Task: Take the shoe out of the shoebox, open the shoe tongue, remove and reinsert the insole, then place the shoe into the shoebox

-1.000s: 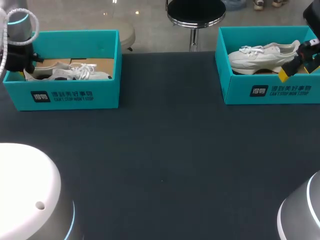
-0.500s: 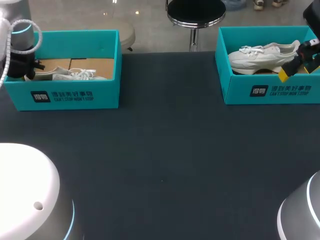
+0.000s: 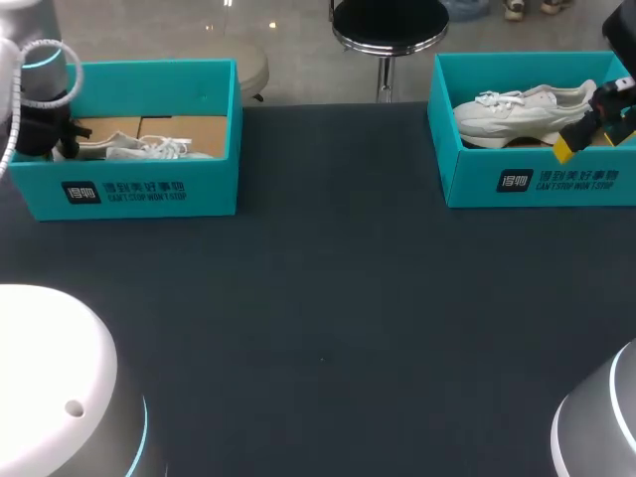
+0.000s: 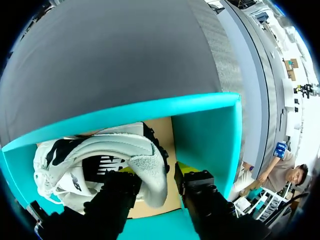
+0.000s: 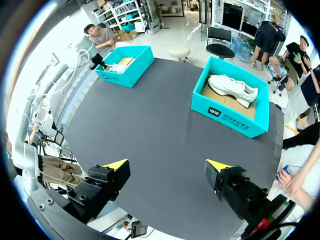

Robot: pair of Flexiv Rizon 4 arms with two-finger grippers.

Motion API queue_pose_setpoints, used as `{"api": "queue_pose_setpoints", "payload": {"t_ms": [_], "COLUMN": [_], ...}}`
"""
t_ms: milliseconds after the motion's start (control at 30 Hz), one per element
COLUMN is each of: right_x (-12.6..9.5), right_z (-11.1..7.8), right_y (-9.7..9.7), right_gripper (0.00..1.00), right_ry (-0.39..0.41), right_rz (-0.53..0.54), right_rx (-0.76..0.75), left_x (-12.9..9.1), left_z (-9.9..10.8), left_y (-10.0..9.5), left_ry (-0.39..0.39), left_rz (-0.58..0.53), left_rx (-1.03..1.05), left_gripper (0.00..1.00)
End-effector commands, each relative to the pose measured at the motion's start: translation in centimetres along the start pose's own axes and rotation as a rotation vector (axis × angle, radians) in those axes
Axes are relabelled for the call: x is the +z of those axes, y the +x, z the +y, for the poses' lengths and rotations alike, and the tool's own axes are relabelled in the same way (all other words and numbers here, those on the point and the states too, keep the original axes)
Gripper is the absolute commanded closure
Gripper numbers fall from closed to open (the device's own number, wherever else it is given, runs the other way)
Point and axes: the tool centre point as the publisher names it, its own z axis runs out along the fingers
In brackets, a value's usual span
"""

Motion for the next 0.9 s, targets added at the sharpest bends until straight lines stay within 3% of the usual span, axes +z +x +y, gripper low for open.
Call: {"api": "queue_pose_setpoints", "payload": {"t_ms": [33,600,900], "right_x": [0.1,0.1,0.1], "right_z": [0.2,0.2,0.2], "right_y": [-0.1,-0.1,-0.1], "right_gripper": [0.00,0.00,0.00], "right_ry": [0.005,0.005,0.005], "right_rz": [0.001,0.001,0.001], "right_rx": [0.000,0.000,0.000], "left_x": [-1.0,-10.2,-10.8], "left_z": [-0.2,-0.3,-0.2], "left_y": [0.3,-0.1,-0.3], "left_ry": [-0.009,-0.070,-0.067], "left_rz": [-0.019,-0.175,-0.185], "left_rx": [-0.010,-0.086,-0.096], "left_gripper": [0.00,0.00,0.00]}}
